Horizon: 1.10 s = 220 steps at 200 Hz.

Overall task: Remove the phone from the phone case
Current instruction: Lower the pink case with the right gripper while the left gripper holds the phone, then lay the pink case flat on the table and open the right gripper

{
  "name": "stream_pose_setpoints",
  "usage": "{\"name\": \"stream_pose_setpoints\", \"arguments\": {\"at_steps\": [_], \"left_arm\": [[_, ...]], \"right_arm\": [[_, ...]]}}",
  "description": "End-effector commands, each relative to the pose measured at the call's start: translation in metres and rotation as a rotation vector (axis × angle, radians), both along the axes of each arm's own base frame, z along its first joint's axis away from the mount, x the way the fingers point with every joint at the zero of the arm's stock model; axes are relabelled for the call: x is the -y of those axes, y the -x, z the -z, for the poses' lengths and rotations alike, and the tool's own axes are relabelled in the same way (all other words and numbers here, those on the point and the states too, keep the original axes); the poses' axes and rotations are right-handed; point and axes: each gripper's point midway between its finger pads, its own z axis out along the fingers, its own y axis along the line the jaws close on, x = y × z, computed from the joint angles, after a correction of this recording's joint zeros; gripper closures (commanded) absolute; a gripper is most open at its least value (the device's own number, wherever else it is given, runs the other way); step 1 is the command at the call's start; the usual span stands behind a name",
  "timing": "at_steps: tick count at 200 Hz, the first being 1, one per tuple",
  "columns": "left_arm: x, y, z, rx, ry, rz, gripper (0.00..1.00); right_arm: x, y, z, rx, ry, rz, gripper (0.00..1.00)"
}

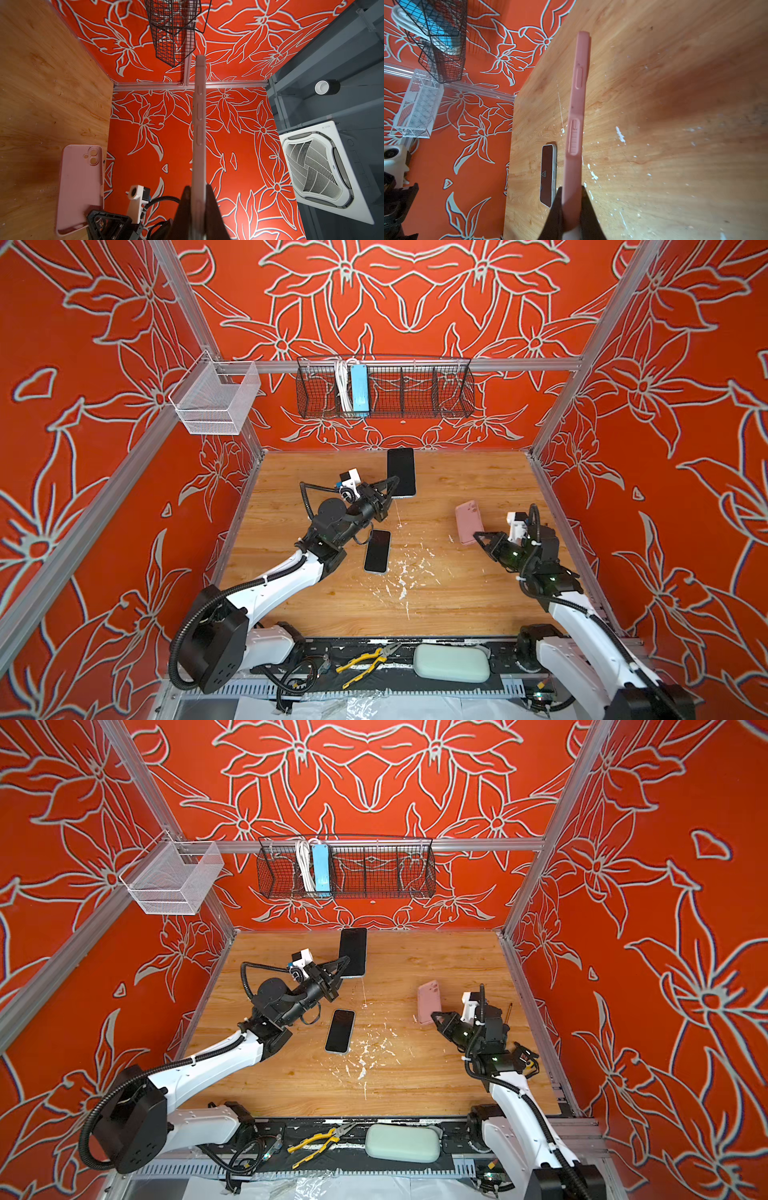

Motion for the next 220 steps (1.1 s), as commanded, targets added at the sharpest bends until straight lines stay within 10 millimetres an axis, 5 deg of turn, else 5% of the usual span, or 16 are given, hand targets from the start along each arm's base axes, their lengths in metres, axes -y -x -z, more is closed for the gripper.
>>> {"name": "stream_pose_setpoints", "arguments": {"at_steps": [1, 133, 220], "left_arm": [[-0.003, 0.006, -0.024, 0.091, 0.043, 0.02, 1.0], [0.001, -0.001, -0.004, 0.061, 0.021, 0.023, 1.0], [0.001, -0.002, 0.006, 0.043, 0.023, 0.02, 1.0]], "right_arm": [[0.003, 0.016, 0.016, -0.054, -0.017, -0.055, 0.88], [0.045, 0.008, 0.061, -0.107, 0.01, -0.017, 0.86], [0.061, 0.011, 0.085, -0.172, 0.053, 0.034, 0.75]]}}
